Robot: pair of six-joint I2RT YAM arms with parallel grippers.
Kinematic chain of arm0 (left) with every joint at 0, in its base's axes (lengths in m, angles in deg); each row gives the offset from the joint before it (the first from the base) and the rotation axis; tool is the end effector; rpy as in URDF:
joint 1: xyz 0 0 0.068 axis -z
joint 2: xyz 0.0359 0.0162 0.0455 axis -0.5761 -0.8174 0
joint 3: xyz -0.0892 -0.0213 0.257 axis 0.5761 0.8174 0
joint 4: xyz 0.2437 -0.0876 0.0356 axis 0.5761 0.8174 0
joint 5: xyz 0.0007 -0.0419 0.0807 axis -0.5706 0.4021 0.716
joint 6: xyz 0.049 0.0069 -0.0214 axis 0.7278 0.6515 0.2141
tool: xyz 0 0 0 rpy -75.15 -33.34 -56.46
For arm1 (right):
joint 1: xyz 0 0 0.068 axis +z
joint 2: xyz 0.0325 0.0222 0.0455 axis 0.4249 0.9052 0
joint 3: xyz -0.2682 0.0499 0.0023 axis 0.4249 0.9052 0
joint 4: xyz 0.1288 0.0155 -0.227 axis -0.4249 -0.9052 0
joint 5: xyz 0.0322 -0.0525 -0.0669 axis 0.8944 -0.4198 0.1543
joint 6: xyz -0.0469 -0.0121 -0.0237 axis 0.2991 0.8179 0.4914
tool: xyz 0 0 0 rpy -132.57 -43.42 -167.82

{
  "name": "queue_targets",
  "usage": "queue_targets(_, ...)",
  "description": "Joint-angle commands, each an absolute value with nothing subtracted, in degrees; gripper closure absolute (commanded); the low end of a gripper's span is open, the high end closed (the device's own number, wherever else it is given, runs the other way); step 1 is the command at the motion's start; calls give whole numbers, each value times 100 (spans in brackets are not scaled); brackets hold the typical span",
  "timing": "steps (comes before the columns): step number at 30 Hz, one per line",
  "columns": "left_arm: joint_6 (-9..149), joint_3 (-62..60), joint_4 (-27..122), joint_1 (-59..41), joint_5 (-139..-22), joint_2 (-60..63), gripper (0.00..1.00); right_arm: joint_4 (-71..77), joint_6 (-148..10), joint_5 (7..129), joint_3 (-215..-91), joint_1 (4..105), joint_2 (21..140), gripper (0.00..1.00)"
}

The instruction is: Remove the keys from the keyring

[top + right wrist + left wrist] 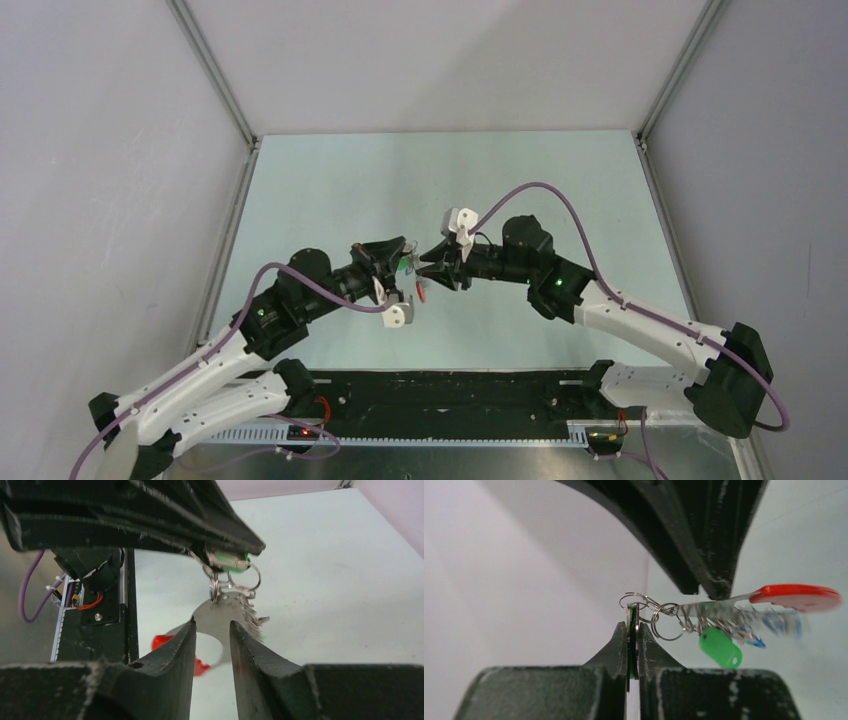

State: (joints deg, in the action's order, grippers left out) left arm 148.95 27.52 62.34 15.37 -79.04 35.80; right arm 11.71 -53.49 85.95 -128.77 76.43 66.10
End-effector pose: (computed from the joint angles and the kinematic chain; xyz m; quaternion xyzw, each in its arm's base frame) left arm 0.1049 -0.1341 0.3391 0.6748 0.3593 0.0497 0.6428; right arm 0.1585 0.2224 0.3368 -0.4932 0.5565 0.3899 0.5432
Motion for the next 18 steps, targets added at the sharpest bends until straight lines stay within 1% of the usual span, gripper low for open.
queue_targets(1, 14594, 2749, 5289, 1446, -8376, 3786, 100, 1309, -5232, 8826, -12704, 7675, 6228, 65)
queue_targets(10, 14563, 2907, 5271, 1431, -8711, 3949, 100, 1487, -5103, 8782, -12688, 7677, 5950, 66)
queue_targets(15, 14569, 2978, 5264, 1435, -8789, 3996, 100, 1689, -5098, 8887, -12688, 7677, 5810, 64)
queue_targets(18, 14577, 3015, 5266, 1438, -8804, 4009, 100, 1810, -5103, 8948, -12688, 7679, 5774, 62)
